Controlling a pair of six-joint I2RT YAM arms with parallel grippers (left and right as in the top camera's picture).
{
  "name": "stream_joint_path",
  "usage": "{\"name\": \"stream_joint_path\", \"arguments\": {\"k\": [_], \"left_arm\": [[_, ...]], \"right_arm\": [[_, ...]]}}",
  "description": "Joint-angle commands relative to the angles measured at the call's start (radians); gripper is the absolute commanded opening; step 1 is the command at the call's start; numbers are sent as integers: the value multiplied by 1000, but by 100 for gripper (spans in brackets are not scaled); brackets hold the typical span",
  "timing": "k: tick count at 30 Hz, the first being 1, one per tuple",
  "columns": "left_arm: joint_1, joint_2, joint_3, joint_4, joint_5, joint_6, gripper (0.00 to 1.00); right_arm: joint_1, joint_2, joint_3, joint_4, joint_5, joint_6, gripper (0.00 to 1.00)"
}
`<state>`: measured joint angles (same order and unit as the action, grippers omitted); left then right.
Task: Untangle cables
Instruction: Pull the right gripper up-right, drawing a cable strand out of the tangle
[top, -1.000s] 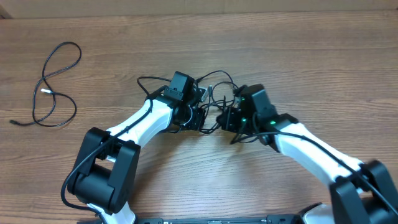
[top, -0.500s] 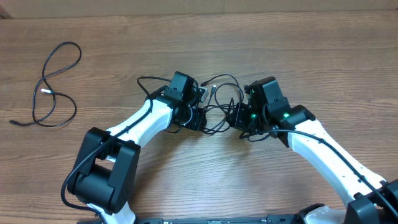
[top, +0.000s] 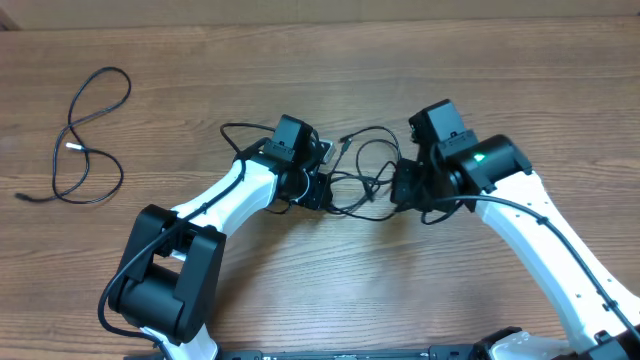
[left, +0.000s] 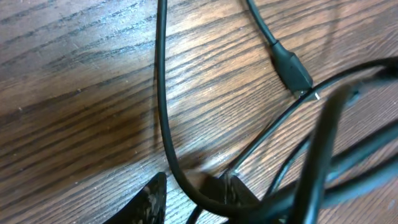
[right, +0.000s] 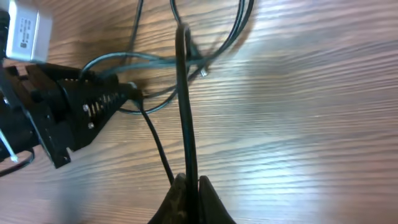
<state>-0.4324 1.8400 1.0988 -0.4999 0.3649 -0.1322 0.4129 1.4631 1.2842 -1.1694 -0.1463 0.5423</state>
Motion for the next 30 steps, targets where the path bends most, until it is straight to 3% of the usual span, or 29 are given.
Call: {"name": "stream_joint_path", "arguments": {"k": [1,13,22,30], "left_arm": [[-7,-13,-10,4,-10,-3,32],[-6,-13,-10,3,-10,-3,32],[-7,-13,-10,-2,-18,-3,33],[-6,-13,-10,0,-18,-3,36]], "right_arm": [[-5,-23,104,-44,75,-55,4],[-5,-23,274,-63,-34,-159,4],[-5,-23,282,-192,258,-158,4],[-5,-19,280,-292,270,-158,4]]}}
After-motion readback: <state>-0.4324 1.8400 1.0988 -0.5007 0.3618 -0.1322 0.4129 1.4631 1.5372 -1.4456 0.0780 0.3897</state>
